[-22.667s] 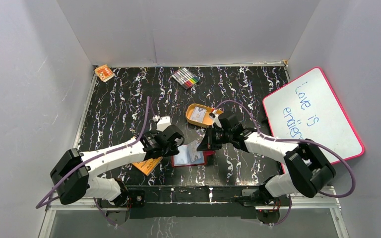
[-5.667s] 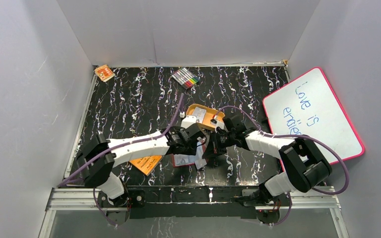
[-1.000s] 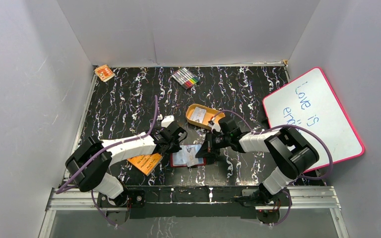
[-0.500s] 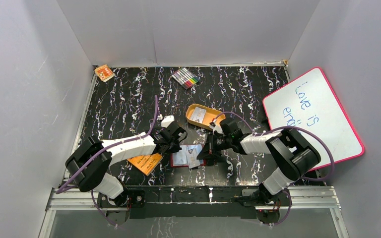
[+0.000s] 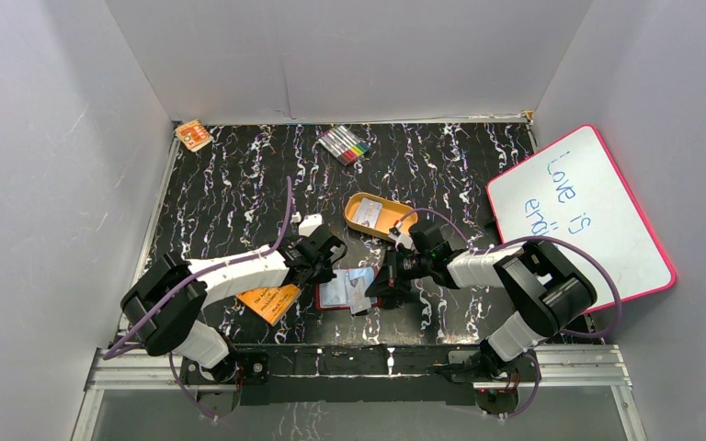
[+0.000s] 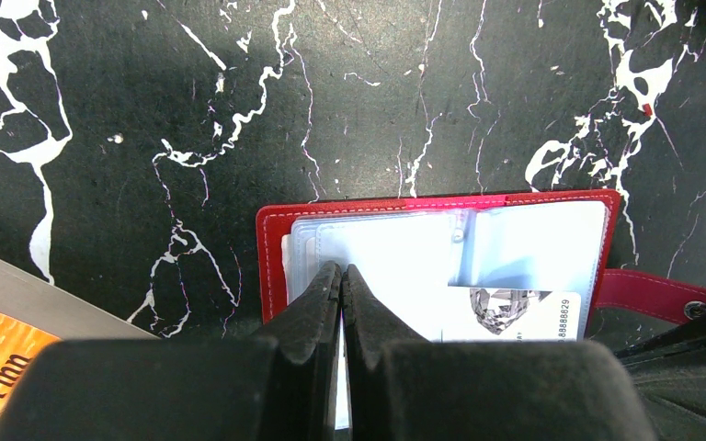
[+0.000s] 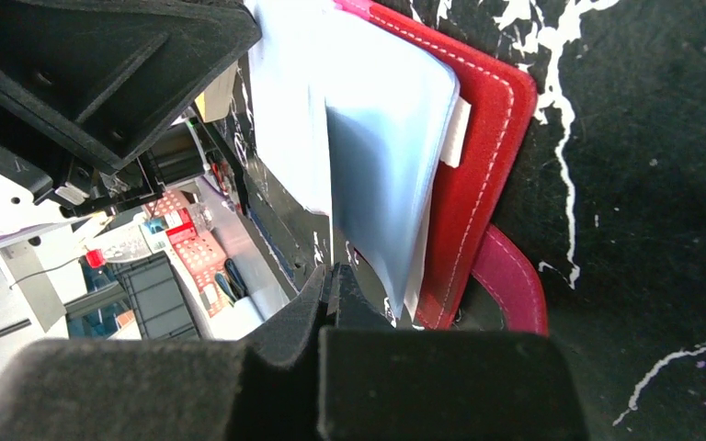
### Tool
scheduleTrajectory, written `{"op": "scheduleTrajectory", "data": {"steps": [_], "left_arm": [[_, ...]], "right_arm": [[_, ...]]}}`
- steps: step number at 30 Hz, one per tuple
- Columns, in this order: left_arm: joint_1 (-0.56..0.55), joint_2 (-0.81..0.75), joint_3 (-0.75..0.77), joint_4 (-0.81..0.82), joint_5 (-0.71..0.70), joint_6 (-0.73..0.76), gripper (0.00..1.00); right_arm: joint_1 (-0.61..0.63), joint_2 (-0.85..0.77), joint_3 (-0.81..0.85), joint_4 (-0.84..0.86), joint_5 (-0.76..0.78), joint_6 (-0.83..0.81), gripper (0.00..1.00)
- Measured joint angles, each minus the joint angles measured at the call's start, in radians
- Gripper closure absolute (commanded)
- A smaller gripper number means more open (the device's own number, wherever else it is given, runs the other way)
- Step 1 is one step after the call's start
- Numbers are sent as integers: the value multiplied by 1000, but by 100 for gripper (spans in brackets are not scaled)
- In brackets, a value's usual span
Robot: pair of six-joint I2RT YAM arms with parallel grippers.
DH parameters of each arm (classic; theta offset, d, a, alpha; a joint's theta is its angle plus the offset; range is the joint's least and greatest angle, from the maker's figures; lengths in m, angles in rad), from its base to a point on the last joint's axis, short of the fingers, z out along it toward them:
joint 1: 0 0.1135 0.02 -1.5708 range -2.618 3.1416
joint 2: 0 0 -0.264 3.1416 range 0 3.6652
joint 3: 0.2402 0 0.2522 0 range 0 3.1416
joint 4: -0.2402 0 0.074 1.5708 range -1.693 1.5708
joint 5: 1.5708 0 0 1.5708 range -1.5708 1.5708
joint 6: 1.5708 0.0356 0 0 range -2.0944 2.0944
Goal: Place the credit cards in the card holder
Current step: Insert the credit card into the card holder.
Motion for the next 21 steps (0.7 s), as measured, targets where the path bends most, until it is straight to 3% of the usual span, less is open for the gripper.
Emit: {"op": "scheduleTrajectory", "data": {"steps": [21], "left_arm": [[0,0,0,0,0,0,100]], "right_arm": [[0,27,0,91,-32,53,100]]}}
